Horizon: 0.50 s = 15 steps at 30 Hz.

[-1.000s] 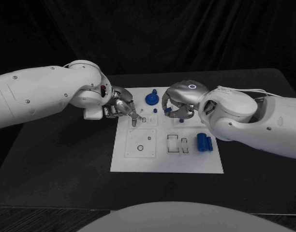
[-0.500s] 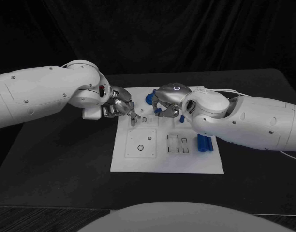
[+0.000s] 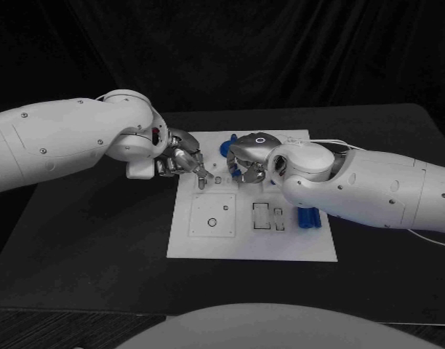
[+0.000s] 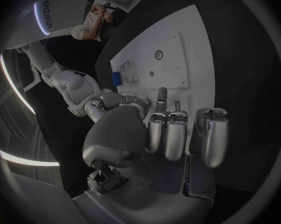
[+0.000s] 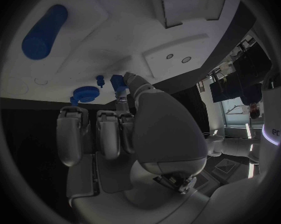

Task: Assemble the parts on the task board

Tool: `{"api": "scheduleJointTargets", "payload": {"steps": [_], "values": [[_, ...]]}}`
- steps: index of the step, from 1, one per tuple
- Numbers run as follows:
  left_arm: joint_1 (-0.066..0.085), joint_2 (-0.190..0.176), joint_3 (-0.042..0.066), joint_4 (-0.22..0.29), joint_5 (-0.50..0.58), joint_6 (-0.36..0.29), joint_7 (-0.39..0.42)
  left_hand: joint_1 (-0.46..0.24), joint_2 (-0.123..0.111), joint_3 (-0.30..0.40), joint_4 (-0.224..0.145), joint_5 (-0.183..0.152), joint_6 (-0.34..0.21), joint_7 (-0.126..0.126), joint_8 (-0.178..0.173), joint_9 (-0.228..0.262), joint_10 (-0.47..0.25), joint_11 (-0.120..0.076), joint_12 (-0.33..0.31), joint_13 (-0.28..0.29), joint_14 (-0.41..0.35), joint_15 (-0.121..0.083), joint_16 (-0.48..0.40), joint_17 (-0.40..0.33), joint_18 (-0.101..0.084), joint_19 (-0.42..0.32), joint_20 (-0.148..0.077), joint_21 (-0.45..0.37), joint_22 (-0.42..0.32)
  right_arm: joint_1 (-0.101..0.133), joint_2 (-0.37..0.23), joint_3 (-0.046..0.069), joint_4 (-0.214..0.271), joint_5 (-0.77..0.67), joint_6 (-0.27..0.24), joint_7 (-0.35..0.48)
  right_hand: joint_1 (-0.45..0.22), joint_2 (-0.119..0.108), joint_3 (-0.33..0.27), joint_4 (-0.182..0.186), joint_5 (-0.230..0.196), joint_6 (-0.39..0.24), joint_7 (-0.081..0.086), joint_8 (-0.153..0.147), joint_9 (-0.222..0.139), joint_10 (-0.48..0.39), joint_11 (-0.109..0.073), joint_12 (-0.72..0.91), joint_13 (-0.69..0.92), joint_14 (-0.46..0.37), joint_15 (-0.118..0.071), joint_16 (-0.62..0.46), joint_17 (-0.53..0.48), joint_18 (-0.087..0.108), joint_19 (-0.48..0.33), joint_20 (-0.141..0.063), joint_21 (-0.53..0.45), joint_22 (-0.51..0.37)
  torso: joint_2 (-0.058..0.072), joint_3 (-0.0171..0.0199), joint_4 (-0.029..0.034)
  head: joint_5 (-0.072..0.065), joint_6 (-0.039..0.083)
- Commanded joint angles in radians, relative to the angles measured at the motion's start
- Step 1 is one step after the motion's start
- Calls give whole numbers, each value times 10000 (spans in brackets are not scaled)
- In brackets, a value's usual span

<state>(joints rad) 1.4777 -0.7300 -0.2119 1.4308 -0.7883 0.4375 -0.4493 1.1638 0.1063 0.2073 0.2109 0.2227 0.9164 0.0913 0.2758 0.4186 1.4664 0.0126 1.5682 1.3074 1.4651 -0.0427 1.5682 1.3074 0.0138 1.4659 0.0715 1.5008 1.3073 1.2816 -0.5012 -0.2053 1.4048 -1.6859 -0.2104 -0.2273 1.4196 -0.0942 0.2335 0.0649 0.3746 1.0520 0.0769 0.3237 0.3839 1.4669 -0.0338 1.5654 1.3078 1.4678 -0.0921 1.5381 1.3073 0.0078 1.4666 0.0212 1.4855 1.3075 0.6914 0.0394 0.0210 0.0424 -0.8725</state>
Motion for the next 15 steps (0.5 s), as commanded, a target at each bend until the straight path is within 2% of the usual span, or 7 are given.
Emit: {"api": "scheduleJointTargets", "payload": {"steps": [1, 6, 8, 15], "values": [[-15, 28, 8, 7, 71, 42, 61, 64, -1, 27, -40, 56, -13, 40, -53, -9, 1044, 55, 26, 2634, 1057, 65, 26, 2634, 123, 321, 36, -69, 1952, -50, 42, 6, -55, -5, 256, 96, -79, 6, 64, 0, -78, 312, -341, -83, 467, 1017, 26, 35, 2581, 852, -1, -28, 1806, 163, 581, -24, -65, 2313, -2, 9, -13, 24, -2], [-15, 45, 8, -4, 71, 57, 56, 66, 17, 39, -36, 60, -11, 42, -66, -20, 1044, 59, 26, 2634, 1057, 69, 26, 2634, 128, 308, 39, -83, 1941, -82, 93, 6, -117, -5, 445, 105, -177, 31, 66, -3, -306, 132, -276, -287, 417, 1007, 79, 27, 2561, 850, 44, -30, 1803, 165, 576, 12, -76, 2309, -4, 9, -12, 20, -2], [-15, 55, 8, -15, 71, 59, 58, 66, 17, 39, -36, 60, -11, 42, -66, -20, 1044, 59, 26, 2634, 1057, 69, 26, 2634, 128, 308, 39, -83, 1941, -89, 108, 6, -135, -5, 517, 105, -278, 19, 52, 27, -540, -27, -206, -480, 338, 1002, 141, 23, 2550, 846, 95, -38, 1788, 168, 568, 54, -91, 2304, -3, 10, -8, 18, -2], [-15, 77, 8, -49, 71, 79, 59, 66, 17, 39, -36, 60, -11, 42, -66, -20, 1044, 59, 26, 2634, 1057, 69, 26, 2634, 128, 308, 39, -83, 1941, -102, 142, 6, -193, -5, 649, 125, -418, -15, 48, 79, -763, -343, -43, -874, 142, 1001, 280, 22, 2548, 841, 211, -42, 1778, 172, 559, 152, -110, 2299, 1, 4, -5, 28, -2]]}}
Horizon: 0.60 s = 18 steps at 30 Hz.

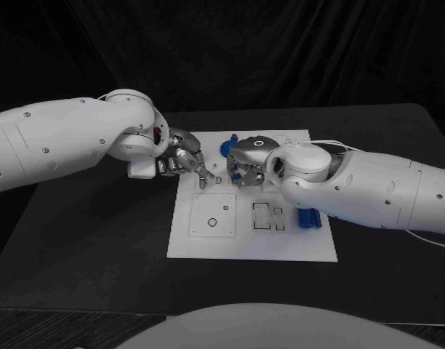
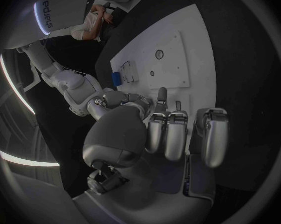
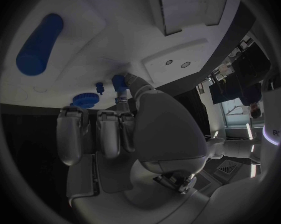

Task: Assemble the parts on the task board

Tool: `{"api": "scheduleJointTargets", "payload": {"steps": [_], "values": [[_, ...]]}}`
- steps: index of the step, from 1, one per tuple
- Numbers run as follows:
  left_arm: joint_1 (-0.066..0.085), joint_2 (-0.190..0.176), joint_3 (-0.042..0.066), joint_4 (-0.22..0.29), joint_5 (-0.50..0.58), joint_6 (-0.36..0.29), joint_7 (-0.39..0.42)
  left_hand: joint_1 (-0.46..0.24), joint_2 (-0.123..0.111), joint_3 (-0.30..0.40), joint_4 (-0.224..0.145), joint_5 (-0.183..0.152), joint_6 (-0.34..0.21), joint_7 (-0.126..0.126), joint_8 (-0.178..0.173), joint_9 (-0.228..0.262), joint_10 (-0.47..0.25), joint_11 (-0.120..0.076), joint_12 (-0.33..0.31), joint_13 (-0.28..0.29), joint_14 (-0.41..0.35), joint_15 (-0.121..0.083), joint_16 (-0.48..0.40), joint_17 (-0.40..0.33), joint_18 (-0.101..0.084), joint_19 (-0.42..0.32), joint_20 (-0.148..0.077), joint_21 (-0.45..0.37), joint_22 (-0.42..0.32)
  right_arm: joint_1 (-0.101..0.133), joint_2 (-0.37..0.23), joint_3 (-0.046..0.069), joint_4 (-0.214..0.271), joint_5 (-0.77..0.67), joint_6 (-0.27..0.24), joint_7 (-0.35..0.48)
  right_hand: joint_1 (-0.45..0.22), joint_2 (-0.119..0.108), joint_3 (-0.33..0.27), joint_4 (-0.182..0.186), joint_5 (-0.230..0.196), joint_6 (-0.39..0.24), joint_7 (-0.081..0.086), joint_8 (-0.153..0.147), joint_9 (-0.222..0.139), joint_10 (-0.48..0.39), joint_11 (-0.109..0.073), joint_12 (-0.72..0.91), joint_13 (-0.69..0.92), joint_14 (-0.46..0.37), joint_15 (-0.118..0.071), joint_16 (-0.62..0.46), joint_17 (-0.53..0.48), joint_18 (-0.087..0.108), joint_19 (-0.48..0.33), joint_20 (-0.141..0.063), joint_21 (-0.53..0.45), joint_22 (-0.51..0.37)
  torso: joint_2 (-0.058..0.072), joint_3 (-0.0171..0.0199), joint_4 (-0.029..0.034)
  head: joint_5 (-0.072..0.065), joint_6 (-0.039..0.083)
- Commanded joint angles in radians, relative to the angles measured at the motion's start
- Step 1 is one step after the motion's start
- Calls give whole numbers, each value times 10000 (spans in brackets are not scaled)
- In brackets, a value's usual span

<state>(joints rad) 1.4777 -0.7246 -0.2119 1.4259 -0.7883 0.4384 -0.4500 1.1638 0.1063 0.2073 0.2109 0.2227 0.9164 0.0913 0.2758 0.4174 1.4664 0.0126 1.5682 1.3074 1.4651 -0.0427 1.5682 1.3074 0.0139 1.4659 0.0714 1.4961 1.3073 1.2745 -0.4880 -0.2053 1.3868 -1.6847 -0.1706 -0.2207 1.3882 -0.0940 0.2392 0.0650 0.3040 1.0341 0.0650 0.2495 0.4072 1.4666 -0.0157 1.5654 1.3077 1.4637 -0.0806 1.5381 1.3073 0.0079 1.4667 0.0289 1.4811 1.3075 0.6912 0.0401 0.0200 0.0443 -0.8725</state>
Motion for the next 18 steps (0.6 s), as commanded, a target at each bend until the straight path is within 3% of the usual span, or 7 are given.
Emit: {"api": "scheduleJointTargets", "payload": {"steps": [1, 5, 12, 18], "values": [[-15, 23, 8, -2, 71, 73, 64, 67, 17, 39, -36, 60, -11, 42, -66, -8, 1044, 59, 26, 2634, 1057, 69, 26, 2634, 127, 309, 39, -37, 1941, -32, 10, 6, -18, -17, 265, 63, -131, -31, -3, 90, -74, -284, 135, -260, -166, 1005, 150, 23, 2551, 883, 138, -39, 1783, 171, 558, 108, -67, 2300, 6, -5, 5, 9, -2], [-15, 26, 8, -11, 71, 78, 63, 67, 17, 39, -36, 60, -11, 42, -66, -8, 1044, 59, 26, 2634, 1057, 69, 26, 2634, 127, 309, 39, -37, 1941, -36, 2, 5, -26, -17, 284, 69, -196, -86, 2, 118, -164, -628, 269, -601, -367, 996, 258, 16, 2533, 880, 242, -41, 1777, 171, 558, 206, -68, 2300, 1, -6, 3, 8, -2], [-16, 43, 8, -20, 71, 99, 58, 70, 26, 47, -36, 61, -11, 45, -78, -18, 1044, 62, 26, 2634, 1057, 72, 26, 2634, 130, 301, 42, -45, 1935, -39, -21, 5, -10, -17, 261, 100, -310, -206, -67, 212, -585, -1134, 346, -1044, -663, 996, 192, 17, 2533, 879, 213, -40, 1776, 176, 558, 238, -69, 2299, 0, 1, 3, 11, -2], [-16, 52, 8, -36, 71, 120, 57, 76, 29, 53, -40, 64, -13, 46, -86, -25, 1044, 63, 26, 2634, 1057, 74, 26, 2634, 130, 300, 43, -46, 1935, -37, -135, 5, 104, -17, 81, 158, -341, -297, -158, 312, -859, -1480, 203, -1274, -838, 996, 45, 16, 2533, 879, 95, -40, 1779, 178, 557, 143, -73, 2298, 2, 5, -7, -1, -2]]}}
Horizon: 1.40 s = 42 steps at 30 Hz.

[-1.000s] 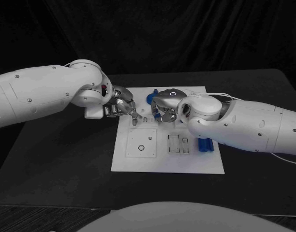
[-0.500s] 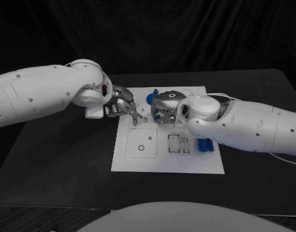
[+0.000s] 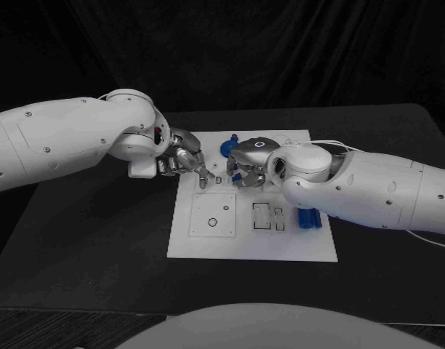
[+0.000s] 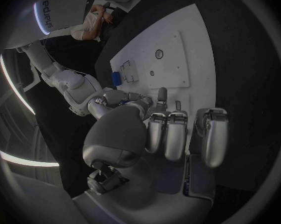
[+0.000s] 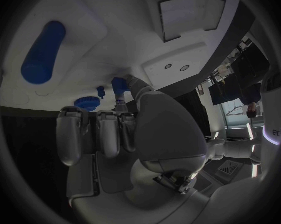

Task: Assemble the parts on the task board

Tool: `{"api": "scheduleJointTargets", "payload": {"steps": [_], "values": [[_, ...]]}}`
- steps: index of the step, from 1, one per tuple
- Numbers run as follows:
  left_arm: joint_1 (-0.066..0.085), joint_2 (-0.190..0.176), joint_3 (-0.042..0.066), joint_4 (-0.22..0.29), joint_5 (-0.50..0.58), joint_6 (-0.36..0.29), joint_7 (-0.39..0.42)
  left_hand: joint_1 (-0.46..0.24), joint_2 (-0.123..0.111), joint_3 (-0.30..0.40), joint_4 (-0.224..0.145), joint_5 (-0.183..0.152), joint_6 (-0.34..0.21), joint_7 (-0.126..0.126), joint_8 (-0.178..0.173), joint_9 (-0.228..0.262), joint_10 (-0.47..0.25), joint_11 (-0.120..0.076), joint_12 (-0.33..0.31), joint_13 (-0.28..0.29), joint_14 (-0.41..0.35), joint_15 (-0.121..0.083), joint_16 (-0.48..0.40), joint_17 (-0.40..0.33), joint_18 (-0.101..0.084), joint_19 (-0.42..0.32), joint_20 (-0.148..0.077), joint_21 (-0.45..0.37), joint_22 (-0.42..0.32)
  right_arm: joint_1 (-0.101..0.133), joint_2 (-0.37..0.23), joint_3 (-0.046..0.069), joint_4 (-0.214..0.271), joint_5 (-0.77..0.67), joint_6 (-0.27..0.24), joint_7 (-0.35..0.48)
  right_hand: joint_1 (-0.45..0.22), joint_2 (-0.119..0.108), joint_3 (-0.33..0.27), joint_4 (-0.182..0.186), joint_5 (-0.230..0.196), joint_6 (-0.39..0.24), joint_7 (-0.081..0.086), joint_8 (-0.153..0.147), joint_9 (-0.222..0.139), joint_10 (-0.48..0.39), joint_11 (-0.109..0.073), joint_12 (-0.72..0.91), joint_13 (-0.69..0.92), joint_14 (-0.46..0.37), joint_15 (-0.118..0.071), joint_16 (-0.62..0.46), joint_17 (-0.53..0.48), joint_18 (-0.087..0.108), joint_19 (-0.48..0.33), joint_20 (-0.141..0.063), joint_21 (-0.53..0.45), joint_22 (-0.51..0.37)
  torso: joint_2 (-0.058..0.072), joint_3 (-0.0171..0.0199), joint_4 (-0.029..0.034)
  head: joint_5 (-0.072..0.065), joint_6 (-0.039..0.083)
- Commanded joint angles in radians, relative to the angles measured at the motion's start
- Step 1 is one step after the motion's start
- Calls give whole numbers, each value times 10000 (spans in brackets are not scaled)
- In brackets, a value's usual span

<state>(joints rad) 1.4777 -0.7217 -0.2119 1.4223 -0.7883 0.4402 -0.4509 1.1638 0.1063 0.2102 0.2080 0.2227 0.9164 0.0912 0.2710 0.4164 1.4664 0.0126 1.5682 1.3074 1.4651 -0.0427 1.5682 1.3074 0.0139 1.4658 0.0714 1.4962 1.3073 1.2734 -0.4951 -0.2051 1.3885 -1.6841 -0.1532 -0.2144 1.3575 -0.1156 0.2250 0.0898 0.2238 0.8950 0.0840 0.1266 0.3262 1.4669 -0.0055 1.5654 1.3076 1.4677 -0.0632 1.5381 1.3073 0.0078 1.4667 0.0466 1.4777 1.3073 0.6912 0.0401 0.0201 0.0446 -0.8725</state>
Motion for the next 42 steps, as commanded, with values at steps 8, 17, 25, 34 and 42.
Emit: {"api": "scheduleJointTargets", "payload": {"steps": [8, 17, 25, 34, 42], "values": [[-16, 24, 8, -14, 71, 114, 81, 91, 34, 36, -22, 69, -15, 48, -53, -28, 1044, 65, 26, 2634, 1057, 77, 26, 2634, 129, 302, 46, -47, 1936, 20, -406, 4, 491, -23, -864, 389, -92, -204, -239, 369, -643, -347, -66, -195, -198, 997, -133, 20, 2543, 846, -151, -33, 1799, 170, 574, -114, -10, 2311, 1, 10, -8, -7, -2], [-17, 21, 8, -28, 71, 134, 105, 112, 31, 49, -42, 75, -16, 49, -69, -42, 1044, 67, 26, 2634, 1057, 79, 26, 2634, 133, 292, 49, -59, 1928, 405, -868, 5, 882, -23, -1574, 806, 121, -267, -324, 641, -464, -152, -70, -86, -290, 1024, -152, 42, 2600, 868, -178, 4, 1883, 150, 613, -154, 63, 2336, -5, 10, -17, -1, -2], [-17, 35, 8, -31, 71, 128, 115, 156, 29, 79, -86, 106, -6, 51, -95, -66, 1044, 69, 26, 2634, 1057, 82, 26, 2634, 131, 297, 54, -55, 1935, 700, -1135, 3, 730, -23, -880, 831, 529, -264, -122, 547, 1074, -11, 22, -16, -375, 1013, -75, 32, 2576, 861, -118, -5, 1866, 149, 607, -107, 60, 2336, -4, 14, -16, -19, -2], [-18, 32, 8, -11, 71, 125, 128, 186, 30, 101, -118, 132, 2, 52, -111, -82, 1044, 69, 26, 2634, 1057, 82, 26, 2634, 133, 293, 56, -61, 1933, 302, -1033, 2, 54, 41, -773, 1406, 255, -360, -406, 690, 692, -387, -72, 774, 188, 1039, -154, 54, 2632, 886, -178, 49, 1987, 131, 639, -154, 137, 2361, -12, -16, -5, 1, -2], [-18, 8, 7, -8, 71, 124, 120, 186, 30, 101, -118, 132, 2, 52, -111, -82, 1044, 69, 26, 2634, 1057, 82, 26, 2634, 133, 293, 56, -61, 1933, 125, -994, 2, -244, 548, -1113, 2215, 299, -358, -499, 936, 683, -519, -63, 1597, 687, 1039, -134, 54, 2632, 920, -172, 115, 2134, 94, 710, -145, 283, 2410, 5, 14, 14, -15, -2]]}}
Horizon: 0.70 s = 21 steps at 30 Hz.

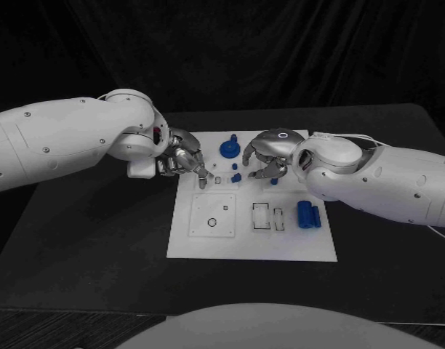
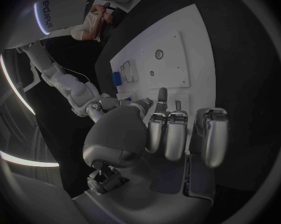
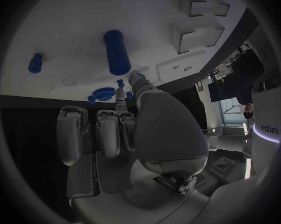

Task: Assemble the parts on the task board

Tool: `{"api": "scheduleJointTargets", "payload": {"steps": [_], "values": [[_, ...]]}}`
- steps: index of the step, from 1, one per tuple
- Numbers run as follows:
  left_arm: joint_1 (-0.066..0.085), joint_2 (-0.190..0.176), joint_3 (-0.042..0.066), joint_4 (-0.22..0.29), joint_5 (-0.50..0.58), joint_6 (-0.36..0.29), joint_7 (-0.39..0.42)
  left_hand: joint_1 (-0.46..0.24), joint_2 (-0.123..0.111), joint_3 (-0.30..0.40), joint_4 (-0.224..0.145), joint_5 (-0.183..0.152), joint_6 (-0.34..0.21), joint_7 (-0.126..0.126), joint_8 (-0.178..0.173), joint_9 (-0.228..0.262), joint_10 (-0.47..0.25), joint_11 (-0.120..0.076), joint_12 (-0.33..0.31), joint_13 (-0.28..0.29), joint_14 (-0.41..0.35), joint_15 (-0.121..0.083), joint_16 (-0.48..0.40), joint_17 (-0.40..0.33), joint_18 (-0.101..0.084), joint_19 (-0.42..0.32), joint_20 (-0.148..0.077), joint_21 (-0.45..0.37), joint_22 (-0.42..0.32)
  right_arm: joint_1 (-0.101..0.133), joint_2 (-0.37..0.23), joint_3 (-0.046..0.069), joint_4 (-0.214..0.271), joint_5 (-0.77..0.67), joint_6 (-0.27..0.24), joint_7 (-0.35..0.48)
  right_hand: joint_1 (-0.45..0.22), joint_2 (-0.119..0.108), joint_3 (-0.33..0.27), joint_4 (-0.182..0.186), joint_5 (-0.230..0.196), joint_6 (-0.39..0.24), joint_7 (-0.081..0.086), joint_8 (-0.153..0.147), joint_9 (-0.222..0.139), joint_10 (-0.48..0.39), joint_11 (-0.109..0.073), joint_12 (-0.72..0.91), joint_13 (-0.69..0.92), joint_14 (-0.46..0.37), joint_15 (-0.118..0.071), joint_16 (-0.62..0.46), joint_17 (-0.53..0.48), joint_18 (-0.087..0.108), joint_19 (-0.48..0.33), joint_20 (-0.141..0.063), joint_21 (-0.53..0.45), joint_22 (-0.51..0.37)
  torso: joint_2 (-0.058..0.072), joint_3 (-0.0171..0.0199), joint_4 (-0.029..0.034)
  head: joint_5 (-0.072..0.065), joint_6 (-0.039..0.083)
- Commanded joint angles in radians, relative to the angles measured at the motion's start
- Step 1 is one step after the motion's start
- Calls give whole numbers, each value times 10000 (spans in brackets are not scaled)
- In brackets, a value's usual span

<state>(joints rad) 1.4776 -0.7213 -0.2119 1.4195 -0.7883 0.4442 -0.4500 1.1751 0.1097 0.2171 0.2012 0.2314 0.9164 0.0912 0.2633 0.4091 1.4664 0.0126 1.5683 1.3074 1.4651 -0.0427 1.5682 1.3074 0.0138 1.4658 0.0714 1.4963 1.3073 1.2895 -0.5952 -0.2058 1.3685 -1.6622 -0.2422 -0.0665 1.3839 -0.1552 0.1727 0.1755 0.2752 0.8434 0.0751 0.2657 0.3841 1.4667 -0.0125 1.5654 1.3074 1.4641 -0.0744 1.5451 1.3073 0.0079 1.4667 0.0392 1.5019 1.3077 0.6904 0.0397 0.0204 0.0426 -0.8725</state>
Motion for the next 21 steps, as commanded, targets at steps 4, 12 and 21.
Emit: {"api": "scheduleJointTargets", "payload": {"steps": [4, 12, 21], "values": [[-18, 11, 7, 16, 71, 89, 110, 88, 2, 46, -65, 59, 14, 51, -39, -16, 1044, 69, 25, 2634, 1057, 82, 26, 2634, 135, 291, 58, -67, 1930, -59, 15, 9, -98, 395, -241, 946, 100, 36, 52, 97, 437, -27, 37, 375, 190, 1041, -59, 54, 2634, 960, -45, 53, 2155, 87, 721, -66, 65, 2414, 25, 26, 7, -12, -2], [-18, 22, 7, 17, 71, 92, 115, 96, 4, 53, -73, 67, 19, 50, -41, -19, 1044, 69, 25, 2634, 1057, 82, 26, 2634, 135, 290, 58, -68, 1930, -105, 81, 9, -215, 524, -316, 1142, 168, 16, 120, 132, 576, -313, 109, 221, 72, 1041, -6, 54, 2634, 958, 1, 53, 2154, 86, 719, -33, 69, 2414, 13, 10, -9, -4, -2], [-20, 29, 7, 9, 71, 121, 102, 96, 4, 53, -73, 67, 19, 50, -41, -19, 1044, 69, 25, 2634, 1057, 82, 26, 2634, 135, 290, 58, -68, 1930, -168, 191, 9, -458, 768, -346, 1401, 281, 25, 245, 128, 753, -412, 61, -1, -119, 1041, -27, 54, 2634, 953, -4, 48, 2141, 92, 706, -17, 51, 2407, 0, 12, -8, 5, -2]]}}
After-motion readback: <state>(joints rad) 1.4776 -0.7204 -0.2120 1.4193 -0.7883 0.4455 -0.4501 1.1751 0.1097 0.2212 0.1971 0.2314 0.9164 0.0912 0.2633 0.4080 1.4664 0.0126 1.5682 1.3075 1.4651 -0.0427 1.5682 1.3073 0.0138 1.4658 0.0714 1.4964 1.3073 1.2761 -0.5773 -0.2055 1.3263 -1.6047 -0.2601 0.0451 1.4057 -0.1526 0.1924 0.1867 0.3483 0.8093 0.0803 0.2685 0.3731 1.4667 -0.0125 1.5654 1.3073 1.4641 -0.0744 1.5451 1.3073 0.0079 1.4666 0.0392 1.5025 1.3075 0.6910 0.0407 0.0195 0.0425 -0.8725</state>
